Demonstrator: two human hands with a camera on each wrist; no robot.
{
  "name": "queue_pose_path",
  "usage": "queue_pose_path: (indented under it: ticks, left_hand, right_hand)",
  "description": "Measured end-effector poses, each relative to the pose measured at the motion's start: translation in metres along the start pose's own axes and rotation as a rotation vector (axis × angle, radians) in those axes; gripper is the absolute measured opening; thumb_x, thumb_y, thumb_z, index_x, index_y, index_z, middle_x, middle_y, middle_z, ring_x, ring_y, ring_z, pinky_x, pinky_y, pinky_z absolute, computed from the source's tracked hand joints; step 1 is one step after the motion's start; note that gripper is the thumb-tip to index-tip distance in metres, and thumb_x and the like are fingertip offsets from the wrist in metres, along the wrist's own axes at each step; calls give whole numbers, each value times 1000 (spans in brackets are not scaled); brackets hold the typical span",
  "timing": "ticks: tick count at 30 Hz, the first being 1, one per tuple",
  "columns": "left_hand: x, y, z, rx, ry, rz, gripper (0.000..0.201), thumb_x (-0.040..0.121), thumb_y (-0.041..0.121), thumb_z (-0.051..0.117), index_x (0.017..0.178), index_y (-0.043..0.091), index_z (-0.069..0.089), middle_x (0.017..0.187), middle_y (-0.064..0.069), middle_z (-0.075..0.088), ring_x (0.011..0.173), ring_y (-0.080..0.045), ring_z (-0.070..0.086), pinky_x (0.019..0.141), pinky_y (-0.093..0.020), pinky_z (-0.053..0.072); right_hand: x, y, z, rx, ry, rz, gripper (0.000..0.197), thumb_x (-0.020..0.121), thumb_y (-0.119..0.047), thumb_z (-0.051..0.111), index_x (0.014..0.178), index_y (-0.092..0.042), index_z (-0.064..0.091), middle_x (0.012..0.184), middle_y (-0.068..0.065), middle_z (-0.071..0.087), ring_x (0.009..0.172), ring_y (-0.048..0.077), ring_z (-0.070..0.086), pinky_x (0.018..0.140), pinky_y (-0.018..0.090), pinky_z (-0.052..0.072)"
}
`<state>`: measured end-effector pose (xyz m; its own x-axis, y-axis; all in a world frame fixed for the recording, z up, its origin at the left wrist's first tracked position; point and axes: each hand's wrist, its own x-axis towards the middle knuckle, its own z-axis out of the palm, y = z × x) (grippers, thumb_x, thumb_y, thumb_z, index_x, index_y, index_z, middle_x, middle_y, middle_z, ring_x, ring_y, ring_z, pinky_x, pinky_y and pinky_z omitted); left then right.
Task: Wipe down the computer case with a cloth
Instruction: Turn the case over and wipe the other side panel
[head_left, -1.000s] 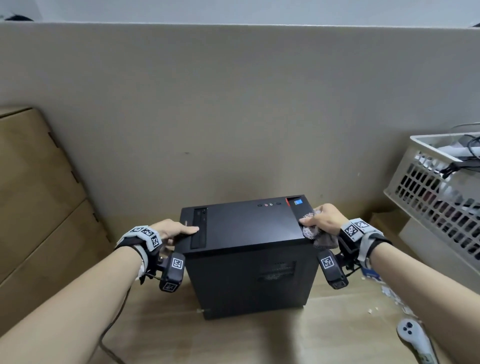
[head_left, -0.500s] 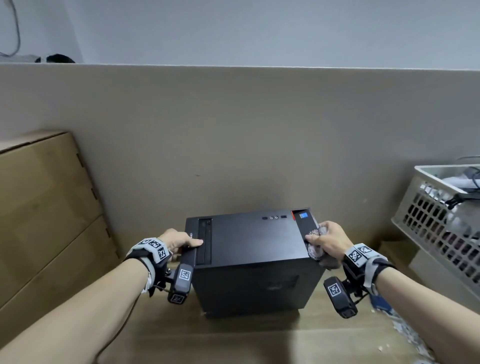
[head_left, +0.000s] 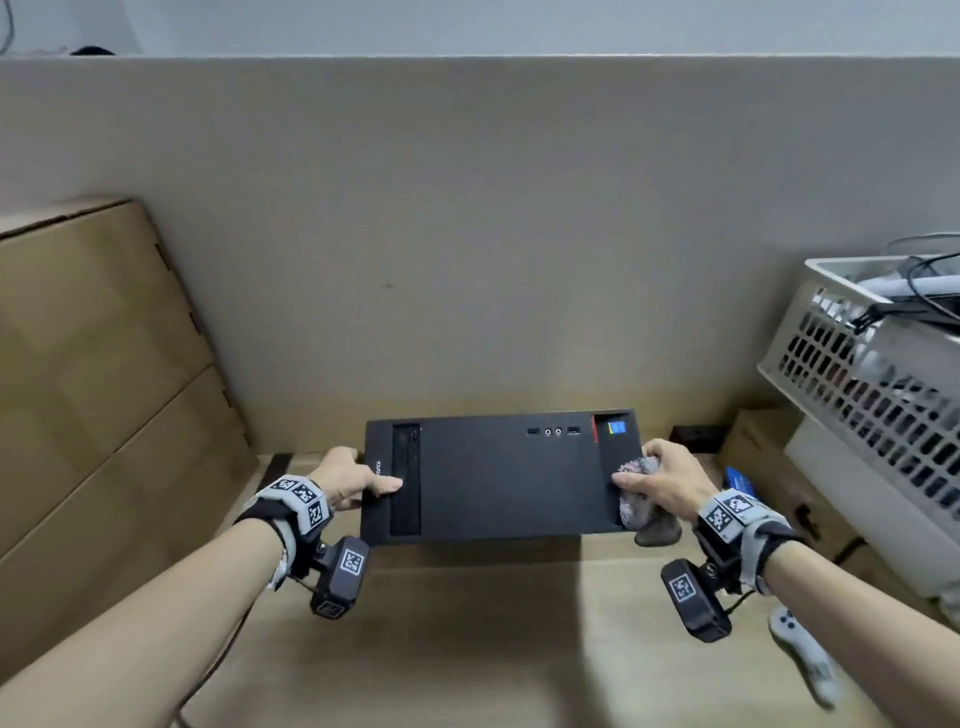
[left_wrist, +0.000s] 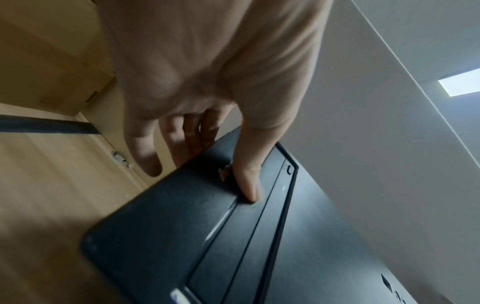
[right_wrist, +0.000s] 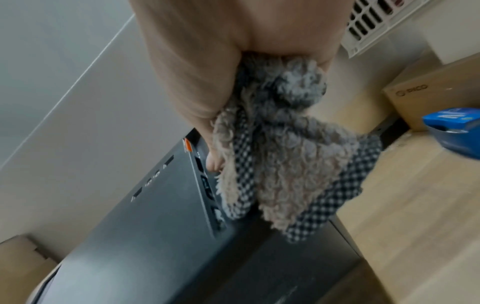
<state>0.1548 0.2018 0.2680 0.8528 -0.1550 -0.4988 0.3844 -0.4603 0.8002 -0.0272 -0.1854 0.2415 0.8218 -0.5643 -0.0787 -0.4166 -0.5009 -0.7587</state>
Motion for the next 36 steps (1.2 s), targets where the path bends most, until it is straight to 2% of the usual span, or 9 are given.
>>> queue_pose_path:
  ticks: [5, 9, 11, 15, 22, 26, 31, 33, 36]
  left_hand:
    - [-28, -43, 1, -14, -72, 18, 69, 64, -10, 83, 126, -1, 55, 95, -12, 68, 89, -24, 66, 88, -41, 55]
    - [-34, -87, 5, 36, -111, 37, 125, 31, 1, 95, 143, 6, 39, 129, -17, 58, 108, -29, 64, 82, -41, 58]
    - [-33, -112, 8, 116, -117, 47, 137, 19, 11, 96, 143, 5, 38, 132, -18, 57, 114, -31, 61, 89, -43, 57]
    - [-56, -149, 19, 251, -90, 62, 113, 43, 4, 95, 141, 5, 37, 136, -11, 54, 124, -32, 51, 104, -45, 44]
    - [-57, -238, 45, 343, 53, 83, 72, 45, 11, 94, 105, 21, 55, 99, 0, 70, 96, -24, 64, 85, -39, 54]
    - [-65, -273, 62, 390, 114, 106, 62, 50, 4, 92, 100, 15, 56, 90, 0, 68, 88, -24, 64, 73, -31, 49]
    - [-60, -281, 63, 445, 114, 92, 67, 51, 6, 93, 106, 14, 57, 95, -3, 68, 90, -23, 62, 81, -35, 52]
    - [-59, -273, 63, 511, 91, 64, 67, 53, 6, 92, 108, 13, 56, 99, -3, 65, 93, -23, 59, 82, -34, 50]
    - [-58, -261, 65, 560, 43, -16, 65, 60, 6, 88, 114, 11, 52, 105, -3, 61, 101, -24, 57, 86, -34, 48]
  right_hand:
    - [-48, 24, 7, -17, 56, 52, 33, 72, -35, 85, 70, -12, 60, 71, 4, 69, 72, 24, 64, 72, 35, 52]
    - [-93, 52, 20, -33, 40, 75, 30, 74, -31, 85, 72, -11, 63, 68, 5, 69, 67, 25, 64, 67, 35, 51]
    - [-114, 67, 28, -31, 14, 96, 28, 73, -32, 85, 72, -12, 65, 66, 3, 70, 66, 24, 66, 66, 36, 52]
    - [-147, 100, 50, 27, -60, 128, 17, 74, -25, 85, 80, -18, 70, 69, 0, 74, 72, 20, 72, 70, 37, 57]
    - [-178, 152, 98, 40, -157, 235, 18, 74, -20, 85, 81, -15, 69, 68, 2, 73, 67, 23, 72, 64, 37, 57]
    - [-194, 184, 129, 44, -243, 337, 20, 77, -8, 80, 85, -15, 63, 64, 12, 62, 59, 32, 63, 61, 54, 56]
    - [-193, 188, 136, -45, -224, 297, 21, 81, -27, 79, 91, -29, 61, 89, -3, 66, 83, 20, 62, 86, 27, 48]
    - [-189, 188, 133, -38, -252, 326, 23, 71, -27, 84, 86, -25, 66, 85, 1, 72, 80, 25, 69, 80, 38, 58]
    - [-190, 179, 124, -145, -272, 293, 22, 73, -21, 83, 89, -18, 69, 82, 6, 72, 80, 26, 68, 70, 32, 56]
